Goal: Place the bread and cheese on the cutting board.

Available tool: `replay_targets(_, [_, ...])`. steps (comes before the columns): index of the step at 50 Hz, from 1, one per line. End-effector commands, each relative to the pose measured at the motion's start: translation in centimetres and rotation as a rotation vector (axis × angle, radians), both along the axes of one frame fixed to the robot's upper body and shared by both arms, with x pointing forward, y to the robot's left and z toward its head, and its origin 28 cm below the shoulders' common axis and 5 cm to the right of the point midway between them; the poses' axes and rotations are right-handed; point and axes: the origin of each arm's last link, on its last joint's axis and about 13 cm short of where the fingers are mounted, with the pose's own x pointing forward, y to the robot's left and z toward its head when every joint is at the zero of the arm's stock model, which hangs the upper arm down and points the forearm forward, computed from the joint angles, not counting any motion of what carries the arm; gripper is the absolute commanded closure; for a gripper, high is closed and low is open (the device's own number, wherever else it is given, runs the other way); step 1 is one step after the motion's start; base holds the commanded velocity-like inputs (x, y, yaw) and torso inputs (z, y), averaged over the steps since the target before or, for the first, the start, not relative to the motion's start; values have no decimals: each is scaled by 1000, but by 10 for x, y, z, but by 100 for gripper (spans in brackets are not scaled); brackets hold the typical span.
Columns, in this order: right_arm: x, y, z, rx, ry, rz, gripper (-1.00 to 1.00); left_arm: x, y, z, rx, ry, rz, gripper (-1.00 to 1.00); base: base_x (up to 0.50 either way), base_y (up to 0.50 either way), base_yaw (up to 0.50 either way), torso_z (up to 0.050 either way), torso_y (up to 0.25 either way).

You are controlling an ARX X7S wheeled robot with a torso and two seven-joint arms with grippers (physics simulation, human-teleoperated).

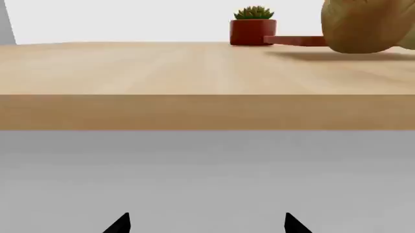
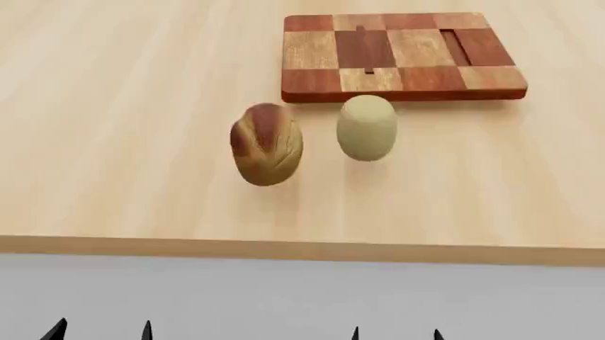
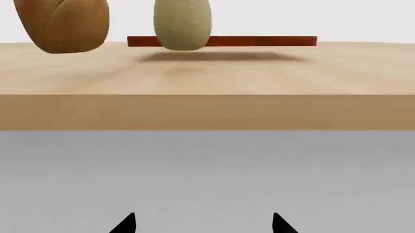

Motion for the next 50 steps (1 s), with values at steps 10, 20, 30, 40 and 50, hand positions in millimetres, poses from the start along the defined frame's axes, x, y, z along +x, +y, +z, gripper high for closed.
replay_targets(10, [1, 1, -2, -7, -22, 8, -100, 4, 9, -13, 65, 64, 59, -100, 0, 0, 0, 0, 0])
replay_targets(20, [2, 0, -4, -15, -21, 2, -100, 0, 10, -12, 62, 50, 52, -100, 0, 0, 0, 0, 0])
replay_targets(30, [2, 0, -5, 0, 6, -20, -100, -2, 10, -13, 52, 61, 49, -100, 0, 0, 0, 0, 0])
replay_targets(40, [1, -7, 3, 14, 40, -120, -100, 4, 10, -5, 38, 74, 16, -100, 0, 0, 0, 0, 0])
replay_targets(50, [0, -18, 90, -71, -38, -126, -100, -2, 12, 82, -23, 67, 1, -100, 0, 0, 0, 0, 0])
